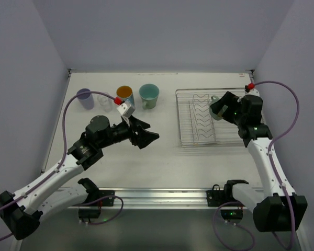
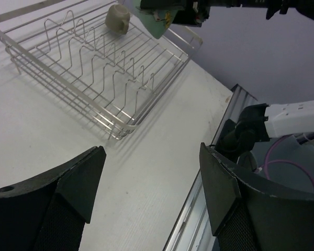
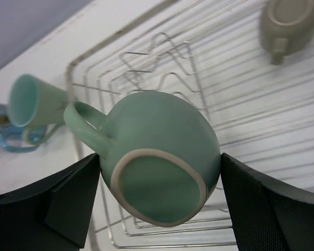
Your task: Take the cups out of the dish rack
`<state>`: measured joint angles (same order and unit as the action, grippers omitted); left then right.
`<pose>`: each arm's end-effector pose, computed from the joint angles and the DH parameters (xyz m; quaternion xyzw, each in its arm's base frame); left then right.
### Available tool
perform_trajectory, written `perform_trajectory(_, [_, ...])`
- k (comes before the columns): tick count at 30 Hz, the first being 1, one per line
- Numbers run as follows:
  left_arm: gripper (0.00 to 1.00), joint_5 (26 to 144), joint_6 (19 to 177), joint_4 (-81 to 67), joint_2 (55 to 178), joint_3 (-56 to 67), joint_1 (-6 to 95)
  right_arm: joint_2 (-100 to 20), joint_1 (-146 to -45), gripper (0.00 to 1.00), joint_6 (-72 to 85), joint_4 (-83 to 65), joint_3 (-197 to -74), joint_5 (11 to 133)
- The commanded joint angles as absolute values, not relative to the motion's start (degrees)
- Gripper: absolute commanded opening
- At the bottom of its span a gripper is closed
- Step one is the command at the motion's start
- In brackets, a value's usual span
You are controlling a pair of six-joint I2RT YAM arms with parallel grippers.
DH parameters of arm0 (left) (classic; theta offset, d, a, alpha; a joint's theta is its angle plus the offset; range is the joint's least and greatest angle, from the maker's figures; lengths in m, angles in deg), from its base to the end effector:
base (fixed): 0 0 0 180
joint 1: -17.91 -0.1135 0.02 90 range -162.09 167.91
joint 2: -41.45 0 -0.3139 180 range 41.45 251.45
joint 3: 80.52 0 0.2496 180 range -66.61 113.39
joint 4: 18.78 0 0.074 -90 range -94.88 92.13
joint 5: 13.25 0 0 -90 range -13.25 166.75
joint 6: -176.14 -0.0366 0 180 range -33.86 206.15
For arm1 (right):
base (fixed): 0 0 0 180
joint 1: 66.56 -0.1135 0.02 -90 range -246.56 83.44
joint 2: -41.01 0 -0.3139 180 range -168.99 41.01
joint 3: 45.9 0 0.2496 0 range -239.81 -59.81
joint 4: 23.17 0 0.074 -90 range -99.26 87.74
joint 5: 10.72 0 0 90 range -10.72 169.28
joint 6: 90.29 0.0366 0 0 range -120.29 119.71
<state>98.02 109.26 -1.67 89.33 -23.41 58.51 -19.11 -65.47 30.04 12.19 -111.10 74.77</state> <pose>0.1151 -0.1161 0.3715 0.2324 0.7140 -0.4590 0.4749 0.2077 -0.0011 0.3521 0.2158 0.8395 0.1586 0.4728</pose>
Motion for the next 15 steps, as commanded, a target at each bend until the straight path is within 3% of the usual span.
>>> perform_trajectory(1, [0.79,101.09,116.54,-14.00,92.41,-23.45,59.04,-17.17,-70.76,0.32,33.81,4.02,-113.25,66.46])
perform_trajectory(8, [0.83,94.43,117.70,-19.99,97.87,-23.10,61.06,-20.15,-83.67,0.31,44.69,-12.65,-111.05,55.66])
perform_trajectory(15, [0.87,87.03,116.91,-22.10,101.91,-22.49,61.50,-24.02,-87.56,0.30,56.48,-30.16,-107.46,44.95])
